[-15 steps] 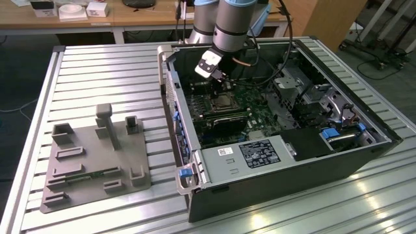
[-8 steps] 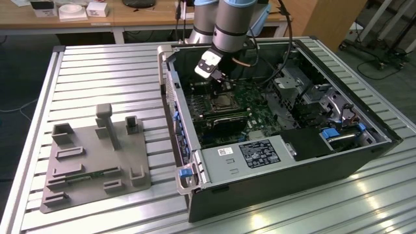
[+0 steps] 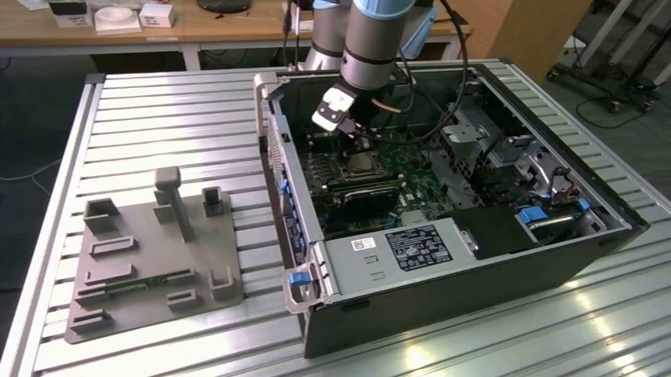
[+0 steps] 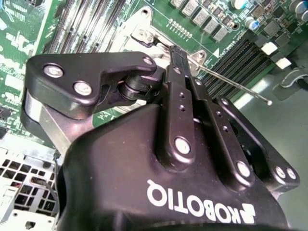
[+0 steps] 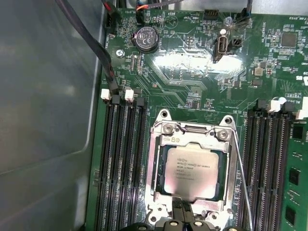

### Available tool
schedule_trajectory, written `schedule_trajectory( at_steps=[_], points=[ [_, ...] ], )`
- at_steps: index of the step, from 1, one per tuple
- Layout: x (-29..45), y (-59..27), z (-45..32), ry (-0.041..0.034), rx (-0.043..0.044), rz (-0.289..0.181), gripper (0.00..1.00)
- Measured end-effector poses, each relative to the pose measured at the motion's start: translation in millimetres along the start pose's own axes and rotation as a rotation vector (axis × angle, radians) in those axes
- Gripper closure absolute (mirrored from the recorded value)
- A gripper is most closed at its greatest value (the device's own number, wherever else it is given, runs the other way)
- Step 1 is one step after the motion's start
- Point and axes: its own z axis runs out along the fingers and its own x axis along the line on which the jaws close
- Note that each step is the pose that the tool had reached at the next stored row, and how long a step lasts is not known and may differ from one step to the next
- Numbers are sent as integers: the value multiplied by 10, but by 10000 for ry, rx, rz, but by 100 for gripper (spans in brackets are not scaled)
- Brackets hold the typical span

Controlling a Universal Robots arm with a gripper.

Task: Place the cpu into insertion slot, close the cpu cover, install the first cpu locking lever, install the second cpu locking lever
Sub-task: 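Close the cpu cover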

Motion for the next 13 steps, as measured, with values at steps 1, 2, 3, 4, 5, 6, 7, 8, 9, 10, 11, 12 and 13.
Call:
schedule_trajectory(
  at_steps=[1, 2, 3, 4, 5, 6, 7, 8, 9, 10, 11, 12, 13],
  points=[
    [0, 0, 13, 1, 2, -2, 89],
    [-1, 0, 22, 1, 4, -5, 89],
    [-1, 0, 26, -1, 8, -7, 89],
    [-1, -1, 27, 0, 9, -11, 89],
    [-1, 0, 27, 5, 8, -14, 89],
    [-1, 0, 28, 10, 6, -17, 89],
    [-1, 0, 25, 17, 3, -18, 89],
    [0, 0, 18, 20, 3, -20, 89],
    [0, 0, 4, 20, 4, -20, 89],
    [0, -1, -11, 19, 5, -21, 89],
    [1, -1, -23, 20, 4, -22, 89],
    [1, -1, -31, 20, 4, -22, 89],
    [1, -1, -33, 23, 4, -23, 89]
  ],
)
